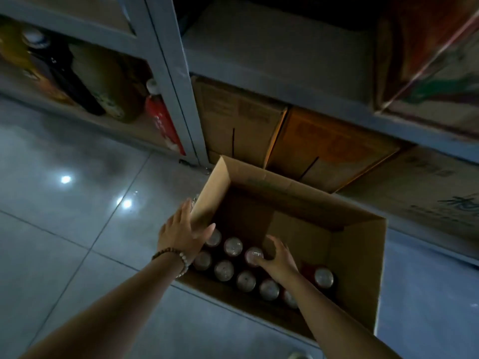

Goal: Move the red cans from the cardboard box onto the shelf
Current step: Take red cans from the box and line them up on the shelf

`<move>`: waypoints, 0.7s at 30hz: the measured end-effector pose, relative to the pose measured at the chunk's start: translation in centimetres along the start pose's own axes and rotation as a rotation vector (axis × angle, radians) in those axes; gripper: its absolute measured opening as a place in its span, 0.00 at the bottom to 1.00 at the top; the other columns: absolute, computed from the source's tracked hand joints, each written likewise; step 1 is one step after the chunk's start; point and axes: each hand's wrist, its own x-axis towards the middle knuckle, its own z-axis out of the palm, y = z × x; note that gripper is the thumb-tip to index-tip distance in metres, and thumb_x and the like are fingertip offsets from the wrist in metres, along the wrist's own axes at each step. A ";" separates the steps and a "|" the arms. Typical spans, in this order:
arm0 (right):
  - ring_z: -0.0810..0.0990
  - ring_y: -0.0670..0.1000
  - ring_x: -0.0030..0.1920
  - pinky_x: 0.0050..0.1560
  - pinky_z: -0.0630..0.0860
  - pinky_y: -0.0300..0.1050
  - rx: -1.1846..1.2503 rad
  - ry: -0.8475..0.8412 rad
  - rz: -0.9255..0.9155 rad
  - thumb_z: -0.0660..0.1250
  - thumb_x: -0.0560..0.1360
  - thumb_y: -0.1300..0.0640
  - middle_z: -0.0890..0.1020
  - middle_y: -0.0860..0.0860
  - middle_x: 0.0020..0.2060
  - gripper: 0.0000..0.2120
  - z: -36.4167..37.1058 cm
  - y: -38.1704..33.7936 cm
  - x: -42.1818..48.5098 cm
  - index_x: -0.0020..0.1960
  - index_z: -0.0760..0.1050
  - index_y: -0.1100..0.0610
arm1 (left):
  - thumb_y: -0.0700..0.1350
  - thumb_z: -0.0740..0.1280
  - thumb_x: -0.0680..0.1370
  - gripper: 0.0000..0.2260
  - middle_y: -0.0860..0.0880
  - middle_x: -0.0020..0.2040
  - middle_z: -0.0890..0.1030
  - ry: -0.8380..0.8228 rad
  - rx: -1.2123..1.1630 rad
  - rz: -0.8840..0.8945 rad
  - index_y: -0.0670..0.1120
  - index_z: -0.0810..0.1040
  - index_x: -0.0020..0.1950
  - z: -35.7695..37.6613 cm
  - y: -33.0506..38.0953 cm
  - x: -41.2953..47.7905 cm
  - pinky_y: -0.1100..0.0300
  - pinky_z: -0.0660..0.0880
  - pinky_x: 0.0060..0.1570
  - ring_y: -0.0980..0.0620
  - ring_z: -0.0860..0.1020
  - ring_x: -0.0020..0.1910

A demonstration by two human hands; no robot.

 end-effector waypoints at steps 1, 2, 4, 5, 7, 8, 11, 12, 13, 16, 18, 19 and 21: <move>0.67 0.52 0.69 0.63 0.69 0.44 0.009 -0.012 0.017 0.73 0.70 0.49 0.65 0.51 0.71 0.35 0.9 0.9 1.3 0.73 0.60 0.47 | 0.63 0.63 0.73 0.38 0.49 0.75 0.59 -0.008 -0.022 -0.002 0.52 0.48 0.76 1.2 -0.6 0.6 0.47 0.63 0.67 0.45 0.62 0.71; 0.68 0.53 0.69 0.63 0.69 0.45 0.021 -0.028 0.034 0.73 0.70 0.49 0.66 0.51 0.71 0.36 1.8 1.7 2.4 0.73 0.60 0.47 | 0.64 0.63 0.72 0.39 0.49 0.75 0.59 -0.009 -0.046 0.004 0.54 0.46 0.76 2.2 -1.1 0.9 0.46 0.66 0.65 0.45 0.64 0.70; 0.69 0.53 0.68 0.64 0.69 0.45 0.055 -0.051 0.043 0.74 0.70 0.51 0.68 0.51 0.70 0.36 3.5 3.0 4.3 0.73 0.61 0.48 | 0.64 0.64 0.71 0.41 0.51 0.74 0.59 0.043 -0.067 0.038 0.56 0.44 0.75 3.6 -1.7 1.4 0.47 0.70 0.60 0.45 0.66 0.68; 0.69 0.53 0.68 0.63 0.69 0.43 0.073 -0.058 0.040 0.74 0.70 0.54 0.68 0.52 0.70 0.36 4.3 3.5 5.2 0.73 0.62 0.50 | 0.65 0.64 0.71 0.41 0.51 0.74 0.60 0.090 -0.047 0.060 0.57 0.43 0.75 4.1 -1.9 1.5 0.48 0.72 0.57 0.46 0.67 0.67; 0.70 0.53 0.67 0.60 0.69 0.41 0.093 -0.062 0.043 0.75 0.69 0.59 0.68 0.54 0.69 0.35 5.7 4.5 6.8 0.72 0.63 0.53 | 0.67 0.63 0.69 0.43 0.51 0.73 0.60 0.171 0.011 0.099 0.56 0.42 0.75 4.8 -2.3 1.6 0.50 0.74 0.52 0.47 0.68 0.65; 0.71 0.53 0.66 0.60 0.70 0.41 0.084 -0.051 0.047 0.75 0.69 0.61 0.69 0.55 0.68 0.34 6.2 4.8 7.3 0.70 0.64 0.54 | 0.68 0.63 0.69 0.44 0.51 0.73 0.60 0.192 0.036 0.112 0.56 0.41 0.75 4.9 -2.3 1.6 0.50 0.75 0.51 0.47 0.68 0.64; 0.73 0.53 0.63 0.61 0.72 0.45 0.018 0.010 0.040 0.73 0.69 0.62 0.72 0.54 0.65 0.30 6.5 5.4 7.9 0.68 0.67 0.52 | 0.68 0.63 0.68 0.45 0.51 0.73 0.59 0.187 0.037 0.129 0.56 0.40 0.75 5.2 -2.5 1.5 0.51 0.74 0.51 0.47 0.67 0.65; 0.73 0.53 0.62 0.60 0.73 0.45 0.020 0.018 0.038 0.73 0.70 0.61 0.73 0.54 0.65 0.30 6.1 5.2 7.6 0.68 0.67 0.52 | 0.67 0.63 0.69 0.44 0.51 0.73 0.59 0.168 0.022 0.129 0.56 0.40 0.75 5.0 -2.4 1.5 0.50 0.73 0.53 0.47 0.66 0.66; 0.74 0.53 0.62 0.60 0.73 0.46 0.027 0.026 0.036 0.74 0.70 0.60 0.74 0.53 0.64 0.29 5.3 4.9 6.9 0.68 0.67 0.51 | 0.66 0.64 0.70 0.44 0.51 0.74 0.58 0.139 0.005 0.121 0.56 0.40 0.75 4.7 -2.3 1.5 0.49 0.72 0.56 0.47 0.65 0.67; 0.75 0.50 0.59 0.57 0.73 0.43 -0.039 0.108 -0.017 0.76 0.68 0.52 0.75 0.49 0.60 0.29 1.2 2.5 3.5 0.66 0.69 0.48 | 0.63 0.64 0.71 0.43 0.48 0.76 0.53 0.033 -0.013 0.067 0.55 0.39 0.75 3.5 -2.1 0.7 0.46 0.61 0.69 0.45 0.57 0.73; 0.75 0.47 0.57 0.55 0.73 0.41 -0.047 0.165 -0.087 0.76 0.66 0.48 0.76 0.47 0.57 0.29 -2.7 -0.2 0.4 0.63 0.70 0.46 | 0.63 0.63 0.73 0.41 0.47 0.77 0.49 0.004 -0.010 0.047 0.54 0.41 0.75 1.7 -0.6 -0.6 0.47 0.54 0.72 0.46 0.51 0.75; 0.75 0.45 0.56 0.56 0.74 0.41 -0.031 0.180 -0.127 0.77 0.65 0.47 0.77 0.45 0.56 0.28 -4.7 -1.8 -1.4 0.62 0.71 0.45 | 0.62 0.62 0.74 0.39 0.47 0.77 0.49 0.010 -0.041 0.055 0.53 0.44 0.76 0.4 0.6 -1.4 0.48 0.54 0.73 0.47 0.50 0.75; 0.77 0.45 0.55 0.57 0.77 0.46 0.027 0.188 -0.204 0.76 0.65 0.46 0.77 0.43 0.54 0.25 -8.8 -5.3 -5.5 0.59 0.71 0.41 | 0.59 0.63 0.75 0.33 0.48 0.75 0.56 -0.007 -0.173 0.079 0.51 0.53 0.75 -3.1 4.5 -3.4 0.51 0.58 0.71 0.48 0.55 0.74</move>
